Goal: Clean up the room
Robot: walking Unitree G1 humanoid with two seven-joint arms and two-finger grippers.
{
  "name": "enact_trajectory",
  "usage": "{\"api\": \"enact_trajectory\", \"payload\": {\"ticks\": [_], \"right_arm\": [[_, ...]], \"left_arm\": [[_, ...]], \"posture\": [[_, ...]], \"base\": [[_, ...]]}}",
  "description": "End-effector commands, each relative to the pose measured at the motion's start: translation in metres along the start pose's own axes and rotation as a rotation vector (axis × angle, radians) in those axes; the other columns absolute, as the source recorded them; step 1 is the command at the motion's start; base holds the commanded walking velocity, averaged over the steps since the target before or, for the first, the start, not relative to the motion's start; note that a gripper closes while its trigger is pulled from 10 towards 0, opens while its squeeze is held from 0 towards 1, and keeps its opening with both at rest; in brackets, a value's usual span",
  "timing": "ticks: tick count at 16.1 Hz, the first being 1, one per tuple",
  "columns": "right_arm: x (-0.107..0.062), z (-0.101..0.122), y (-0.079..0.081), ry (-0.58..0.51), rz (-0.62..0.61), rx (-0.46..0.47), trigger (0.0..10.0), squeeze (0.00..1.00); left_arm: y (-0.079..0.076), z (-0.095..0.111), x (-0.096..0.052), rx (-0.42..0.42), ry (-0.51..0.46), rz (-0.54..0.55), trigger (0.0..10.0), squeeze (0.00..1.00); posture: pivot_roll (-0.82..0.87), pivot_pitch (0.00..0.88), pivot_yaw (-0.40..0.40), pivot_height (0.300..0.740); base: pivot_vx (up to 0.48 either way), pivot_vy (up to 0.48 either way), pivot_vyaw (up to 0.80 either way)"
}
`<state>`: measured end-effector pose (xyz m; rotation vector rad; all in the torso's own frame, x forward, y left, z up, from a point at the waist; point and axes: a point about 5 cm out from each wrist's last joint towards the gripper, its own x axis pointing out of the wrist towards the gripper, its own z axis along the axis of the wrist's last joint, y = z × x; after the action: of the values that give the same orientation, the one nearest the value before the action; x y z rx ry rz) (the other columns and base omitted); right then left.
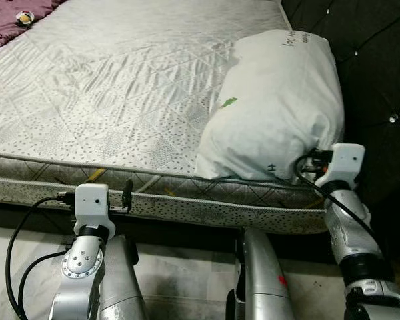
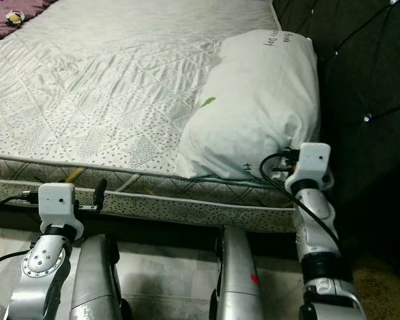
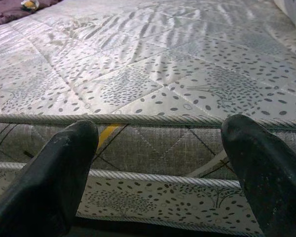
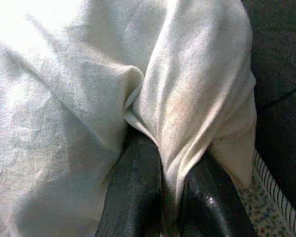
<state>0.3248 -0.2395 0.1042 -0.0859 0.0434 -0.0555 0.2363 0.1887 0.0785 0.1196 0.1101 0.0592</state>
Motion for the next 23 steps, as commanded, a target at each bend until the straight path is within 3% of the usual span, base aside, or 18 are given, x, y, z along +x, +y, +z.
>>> {"api": "enact_trajectory", "payload": {"ticks": [1,2,3,4,5,6,7,8,9,10,14,15,17,18,19,21,22,23], "right_arm": [[0.010,0.008,0.015,0.000,0.095,-0.048,0.0,0.00],[0.018,0.017,0.010,0.002,0.081,-0.072,0.0,0.00],[0.034,0.040,-0.015,-0.004,-0.042,-0.086,0.0,0.00],[0.039,0.052,-0.030,-0.014,-0.114,-0.091,0.0,0.00],[0.040,0.058,-0.039,-0.020,-0.154,-0.100,0.0,0.00],[0.039,0.075,-0.071,-0.028,-0.289,-0.106,0.0,0.00],[0.038,0.077,-0.078,-0.029,-0.314,-0.118,0.0,0.00],[0.033,0.082,-0.095,-0.034,-0.383,-0.137,0.0,0.00],[0.026,0.082,-0.111,-0.030,-0.444,-0.147,0.0,0.00],[0.023,0.082,-0.116,-0.025,-0.463,-0.153,0.0,0.00],[-0.015,0.044,-0.149,0.052,-0.566,-0.212,0.0,0.00],[-0.020,0.039,-0.151,0.061,-0.571,-0.215,0.0,0.00],[-0.056,0.005,-0.156,0.133,-0.602,-0.263,0.0,0.00],[-0.062,0.001,-0.155,0.141,-0.607,-0.276,0.0,0.00],[-0.071,-0.008,-0.146,0.146,-0.590,-0.290,0.0,0.00],[-0.083,-0.028,-0.105,0.142,-0.488,-0.273,0.0,0.00],[-0.081,-0.032,-0.082,0.142,-0.414,-0.256,0.0,0.00],[-0.079,-0.033,-0.077,0.142,-0.399,-0.246,0.0,0.00]], "left_arm": [[-0.002,0.003,0.003,0.004,-0.011,-0.012,10.0,0.00],[-0.003,0.003,0.003,0.003,-0.012,-0.013,10.0,0.00],[-0.003,0.002,0.003,0.004,-0.011,-0.014,10.0,0.00],[-0.002,0.002,0.004,0.005,-0.012,-0.012,10.0,0.00],[-0.001,0.002,0.004,0.005,-0.015,-0.009,10.0,0.00],[0.002,0.003,0.004,0.004,-0.019,0.008,10.0,0.00],[0.002,0.003,0.004,0.004,-0.019,0.008,10.0,0.00],[0.001,0.002,0.003,0.004,-0.016,0.006,10.0,0.00],[-0.002,0.000,0.000,0.002,-0.014,0.002,10.0,0.00],[-0.002,0.000,0.000,0.002,-0.013,0.000,10.0,0.00],[0.001,-0.001,0.000,0.006,-0.009,-0.005,10.0,0.00],[0.001,-0.001,0.001,0.008,-0.009,-0.006,10.0,0.00],[0.001,0.000,0.003,0.015,-0.011,-0.021,10.0,0.00],[0.001,0.000,0.003,0.015,-0.011,-0.023,10.0,0.00],[0.002,0.001,0.004,0.014,-0.012,-0.025,10.0,0.00],[0.000,0.001,0.004,0.017,-0.013,-0.034,10.0,0.00],[0.000,0.001,0.005,0.017,-0.013,-0.035,10.0,0.00],[0.000,0.001,0.005,0.018,-0.013,-0.036,10.0,0.00]], "posture": [[0.03,0.000,-0.029,0.483],[0.04,0.000,-0.029,0.483],[0.04,0.000,-0.034,0.483],[0.04,0.000,-0.037,0.483],[0.05,0.000,-0.042,0.483],[0.05,0.000,-0.045,0.483],[0.05,0.000,-0.045,0.483],[0.05,0.000,-0.048,0.483],[0.05,0.000,-0.047,0.483],[0.05,0.000,-0.047,0.483],[0.03,0.000,-0.033,0.483],[0.03,0.000,-0.033,0.483],[0.01,0.000,-0.021,0.483],[0.01,0.000,-0.021,0.483],[0.01,0.000,-0.017,0.483],[0.01,0.000,-0.012,0.483],[0.01,0.000,-0.011,0.483],[0.02,0.000,-0.012,0.483]], "base": [[0.000,0.000,0.00],[0.000,0.000,0.00],[0.000,0.000,0.00],[0.000,0.000,0.00],[0.000,0.000,0.00],[0.000,0.000,0.00],[0.000,0.000,0.00],[0.000,0.000,0.00],[0.000,0.000,0.00],[0.000,0.000,0.00],[0.000,0.000,0.00],[0.000,0.000,0.00],[0.000,0.000,0.00],[0.000,0.000,0.00],[0.000,0.000,0.00],[0.000,0.000,0.00],[0.000,0.000,0.00],[0.000,0.000,0.00]]}}
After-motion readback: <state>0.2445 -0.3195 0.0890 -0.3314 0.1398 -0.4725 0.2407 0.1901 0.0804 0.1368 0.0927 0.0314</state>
